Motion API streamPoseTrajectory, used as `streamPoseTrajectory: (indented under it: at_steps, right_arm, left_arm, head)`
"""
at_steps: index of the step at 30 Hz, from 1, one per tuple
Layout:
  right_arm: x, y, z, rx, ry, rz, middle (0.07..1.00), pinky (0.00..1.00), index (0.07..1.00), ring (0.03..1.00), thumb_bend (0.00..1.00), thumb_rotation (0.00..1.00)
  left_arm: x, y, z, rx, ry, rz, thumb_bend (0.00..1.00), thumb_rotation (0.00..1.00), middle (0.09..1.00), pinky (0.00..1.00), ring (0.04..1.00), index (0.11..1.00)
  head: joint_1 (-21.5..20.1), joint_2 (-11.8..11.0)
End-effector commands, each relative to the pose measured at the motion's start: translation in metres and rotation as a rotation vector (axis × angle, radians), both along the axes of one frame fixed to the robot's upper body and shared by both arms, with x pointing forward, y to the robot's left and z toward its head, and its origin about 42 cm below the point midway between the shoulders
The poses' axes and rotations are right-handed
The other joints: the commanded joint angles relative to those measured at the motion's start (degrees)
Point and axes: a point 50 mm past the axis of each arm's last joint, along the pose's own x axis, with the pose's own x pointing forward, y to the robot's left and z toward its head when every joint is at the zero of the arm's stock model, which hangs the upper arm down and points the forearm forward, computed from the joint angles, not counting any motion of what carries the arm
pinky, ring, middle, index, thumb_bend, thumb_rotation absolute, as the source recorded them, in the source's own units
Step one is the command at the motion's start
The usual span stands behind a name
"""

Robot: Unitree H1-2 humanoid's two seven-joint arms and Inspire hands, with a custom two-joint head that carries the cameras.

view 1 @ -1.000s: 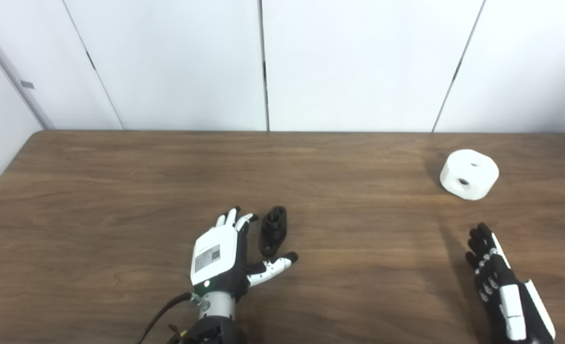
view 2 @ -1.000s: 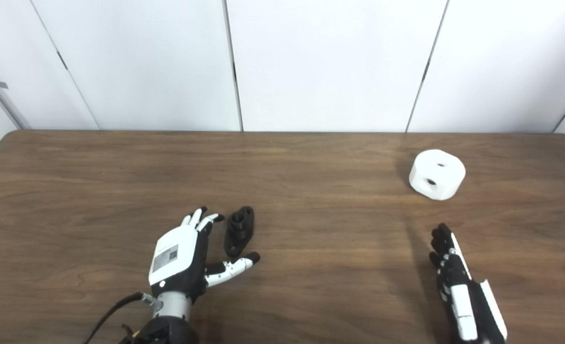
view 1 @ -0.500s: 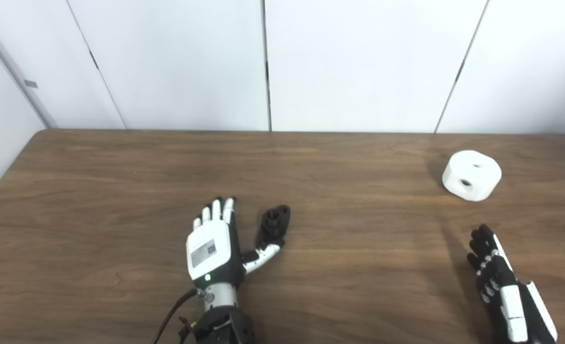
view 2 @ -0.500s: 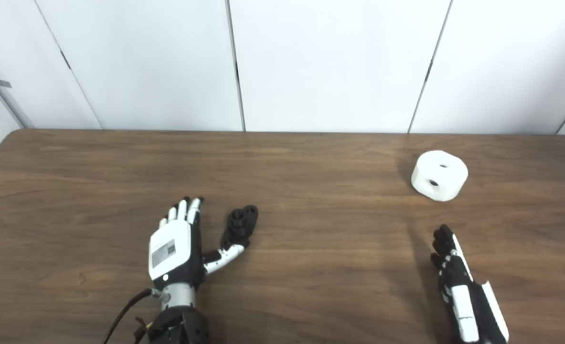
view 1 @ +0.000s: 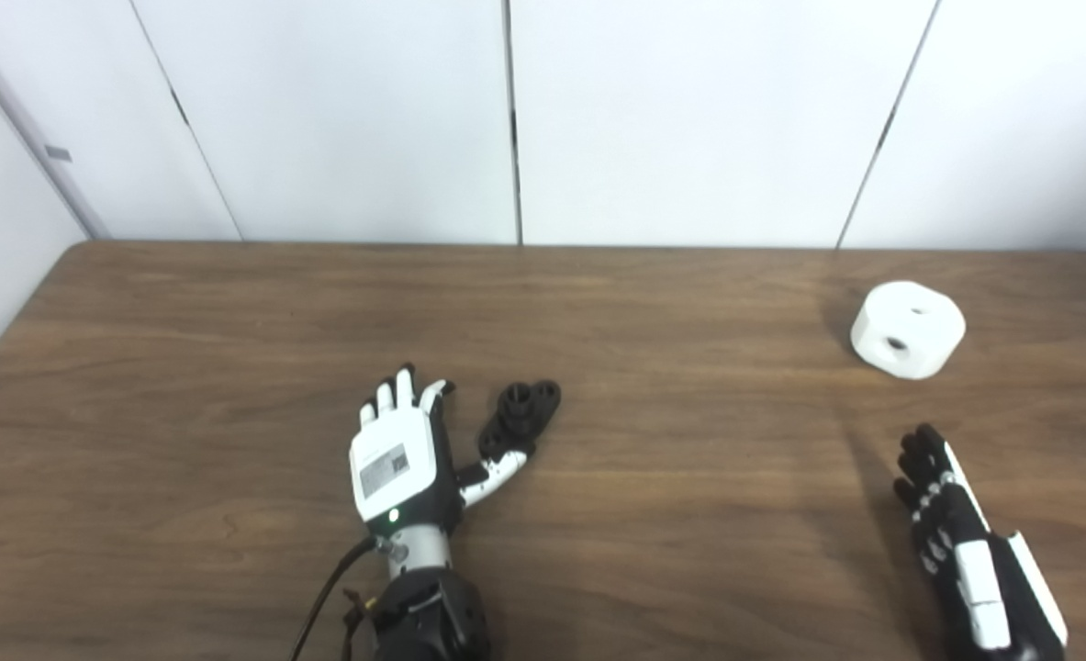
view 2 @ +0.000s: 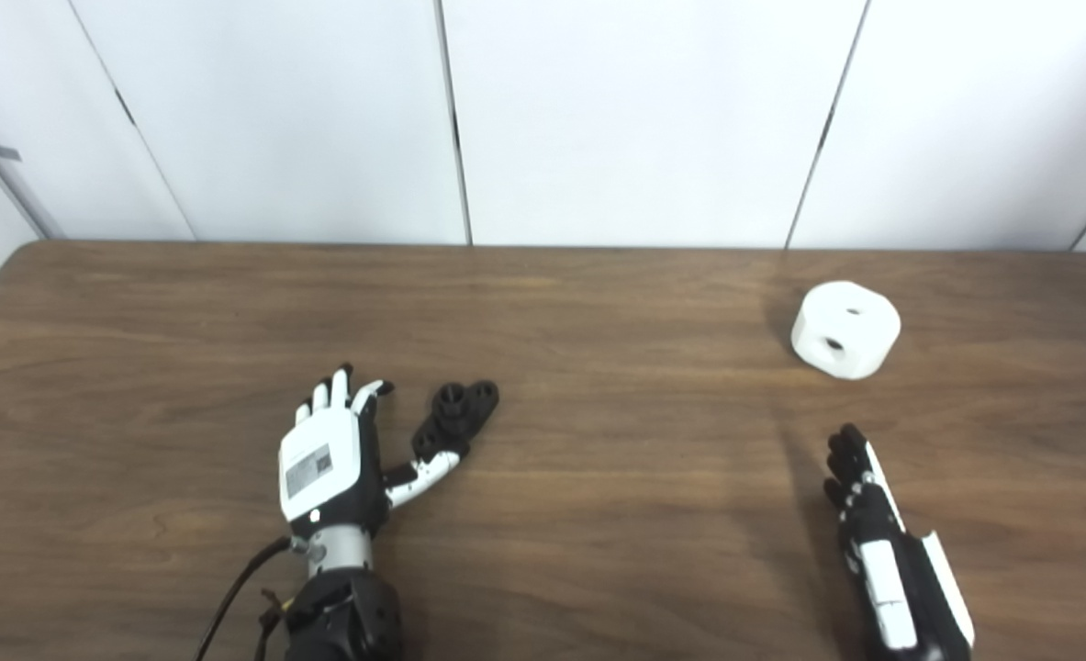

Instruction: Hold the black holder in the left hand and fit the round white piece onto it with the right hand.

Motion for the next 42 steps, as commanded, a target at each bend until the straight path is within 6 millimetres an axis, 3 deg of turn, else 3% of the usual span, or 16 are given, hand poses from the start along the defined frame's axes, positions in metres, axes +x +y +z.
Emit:
streamPoseTrajectory:
  at_steps: [1,23,33,36,37,38,42]
  right_arm:
    - [-0.002,-0.001,0.004,0.000,-0.026,0.010,0.998,1.00,1.000,1.000,0.58,0.97]
    - [0.000,0.001,0.005,0.007,-0.023,0.007,0.996,1.00,1.000,0.997,0.58,0.97]
    - [0.000,0.002,0.007,0.010,-0.022,0.008,0.990,1.00,1.000,0.992,0.59,0.97]
    - [0.000,0.001,0.007,0.013,-0.020,0.009,0.992,1.00,1.000,0.999,0.61,0.97]
    - [0.000,0.001,0.007,0.015,-0.021,0.012,0.993,1.00,1.000,0.996,0.61,0.97]
    - [0.000,0.001,0.007,0.013,-0.021,0.014,0.995,1.00,1.000,0.996,0.60,0.97]
    - [0.000,0.001,0.007,0.019,-0.026,0.021,0.999,1.00,1.000,0.997,0.60,0.97]
  left_arm:
    - [0.002,-0.023,0.000,-0.011,0.017,-0.030,0.85,0.56,1.000,0.98,1.000,0.775]
    - [-0.005,-0.024,0.006,-0.075,0.006,-0.139,0.79,0.33,0.889,0.98,0.967,0.634]
    - [-0.002,-0.021,0.003,-0.070,-0.017,-0.138,0.77,0.28,0.879,0.98,0.966,0.604]
    - [-0.002,-0.020,0.002,-0.078,-0.036,-0.131,0.76,0.21,0.866,0.98,0.956,0.580]
    - [-0.001,-0.020,0.001,-0.079,-0.043,-0.126,0.62,0.13,0.861,0.98,0.953,0.528]
    - [-0.001,-0.020,0.000,-0.078,-0.050,-0.124,0.57,0.10,0.854,0.98,0.949,0.510]
    - [0.001,-0.018,-0.005,-0.065,-0.077,-0.113,0.52,0.06,0.816,0.95,0.919,0.489]
  head:
    - [0.06,0.02]
    - [-0.28,0.93]
    - [-0.28,1.13]
    - [-0.28,1.13]
    - [-0.28,1.13]
    - [-0.28,1.13]
    - [-0.01,1.18]
